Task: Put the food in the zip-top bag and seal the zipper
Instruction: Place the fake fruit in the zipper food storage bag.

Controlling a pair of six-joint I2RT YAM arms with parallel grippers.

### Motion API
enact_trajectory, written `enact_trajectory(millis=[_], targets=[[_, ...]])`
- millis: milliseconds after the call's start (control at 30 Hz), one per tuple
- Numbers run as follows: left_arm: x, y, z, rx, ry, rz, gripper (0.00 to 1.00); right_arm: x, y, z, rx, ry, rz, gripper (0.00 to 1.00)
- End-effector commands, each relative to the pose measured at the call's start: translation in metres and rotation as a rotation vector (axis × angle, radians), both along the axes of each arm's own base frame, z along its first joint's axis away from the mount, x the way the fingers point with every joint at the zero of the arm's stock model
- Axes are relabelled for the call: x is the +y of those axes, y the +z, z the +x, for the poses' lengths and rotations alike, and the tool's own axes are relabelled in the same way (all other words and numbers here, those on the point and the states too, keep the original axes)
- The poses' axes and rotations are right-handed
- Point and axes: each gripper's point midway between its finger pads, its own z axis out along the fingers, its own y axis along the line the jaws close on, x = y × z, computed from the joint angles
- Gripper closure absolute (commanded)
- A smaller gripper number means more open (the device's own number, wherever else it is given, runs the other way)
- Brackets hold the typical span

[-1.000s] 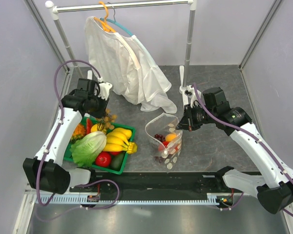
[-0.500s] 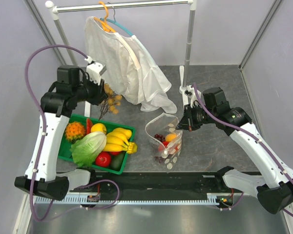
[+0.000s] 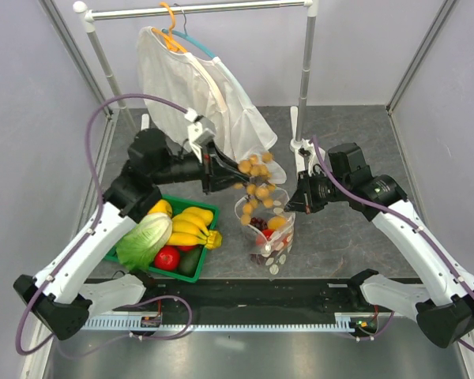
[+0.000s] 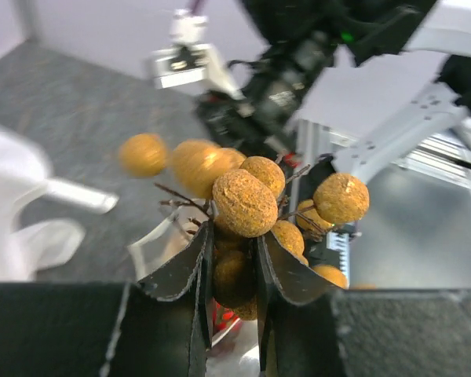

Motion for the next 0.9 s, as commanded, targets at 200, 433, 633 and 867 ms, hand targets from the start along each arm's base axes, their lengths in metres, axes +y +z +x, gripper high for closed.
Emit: enact_trajectory(millis=[200, 433, 633, 867], targets=[[-0.067, -0.025, 0.004, 0.001, 0.008, -0.135, 0.98, -0.003, 0.02, -0.005, -0.045, -0.017, 0.069, 1.0], [-0.069, -0.102, -0.003, 0.307, 0.045, -0.054, 0.98, -0.003, 0.021, -0.006, -0.044, -0.013, 0.079, 1.0], [-0.067, -0.14, -0.013, 0.634, 0.085, 0.14, 0.98, -0.004, 0.018, -0.006, -0.055, -0.003, 0.069, 1.0], [-0.058, -0.179, -0.004, 0.803, 0.243, 0.287, 0.94, -0.005, 0.016, -0.008, -0.073, 0.013, 0.065, 1.0]])
